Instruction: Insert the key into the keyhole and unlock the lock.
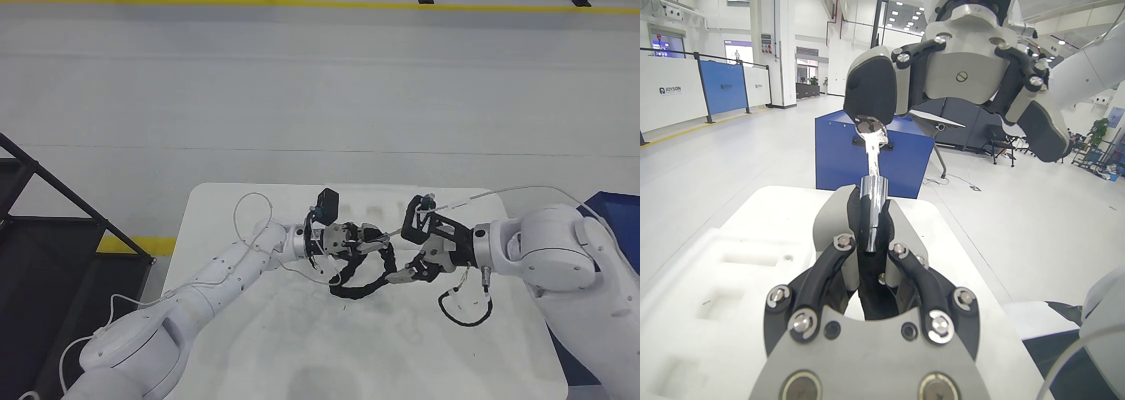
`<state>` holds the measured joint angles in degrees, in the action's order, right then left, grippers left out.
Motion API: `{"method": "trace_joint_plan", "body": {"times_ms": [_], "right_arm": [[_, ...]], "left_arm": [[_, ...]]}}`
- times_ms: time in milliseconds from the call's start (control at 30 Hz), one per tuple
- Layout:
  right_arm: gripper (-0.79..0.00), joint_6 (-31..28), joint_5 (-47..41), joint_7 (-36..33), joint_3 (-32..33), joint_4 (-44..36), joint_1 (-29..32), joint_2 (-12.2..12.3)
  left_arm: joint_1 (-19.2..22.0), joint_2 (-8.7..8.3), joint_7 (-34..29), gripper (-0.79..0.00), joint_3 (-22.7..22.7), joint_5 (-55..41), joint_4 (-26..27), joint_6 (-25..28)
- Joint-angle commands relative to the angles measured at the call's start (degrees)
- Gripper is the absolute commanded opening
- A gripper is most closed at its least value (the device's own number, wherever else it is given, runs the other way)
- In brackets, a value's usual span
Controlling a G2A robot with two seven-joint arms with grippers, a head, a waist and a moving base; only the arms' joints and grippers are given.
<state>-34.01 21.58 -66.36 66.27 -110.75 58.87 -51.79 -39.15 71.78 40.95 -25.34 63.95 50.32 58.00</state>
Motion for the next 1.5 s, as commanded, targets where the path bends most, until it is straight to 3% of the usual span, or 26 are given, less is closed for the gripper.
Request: {"method": "trace_joint_plan", "body": {"times_ms": [0, 433, 1100, 1467], "right_arm": [[0.000, -0.09, -0.02, 0.16, -0.26, 0.13, -0.23, 0.03], [0.000, -0.51, -2.66, -0.55, -2.21, 0.72, -1.94, 0.26], [0.000, 4.34, -1.46, -3.74, -3.21, 1.06, -3.22, 1.01], [0.000, -0.05, 4.86, -0.21, -3.04, -3.09, -3.40, 1.42]], "left_arm": [[0.01, 0.04, 0.62, -0.785, -0.04, 1.20, 0.08, 0.00], [0.48, 0.43, 3.56, -0.785, -0.24, 5.64, -0.72, 0.00], [0.51, 0.39, 5.33, -0.785, -1.20, 8.29, -1.82, 0.00], [0.11, 0.38, 4.40, -0.785, -1.67, 7.04, -2.38, 0.00]]}}
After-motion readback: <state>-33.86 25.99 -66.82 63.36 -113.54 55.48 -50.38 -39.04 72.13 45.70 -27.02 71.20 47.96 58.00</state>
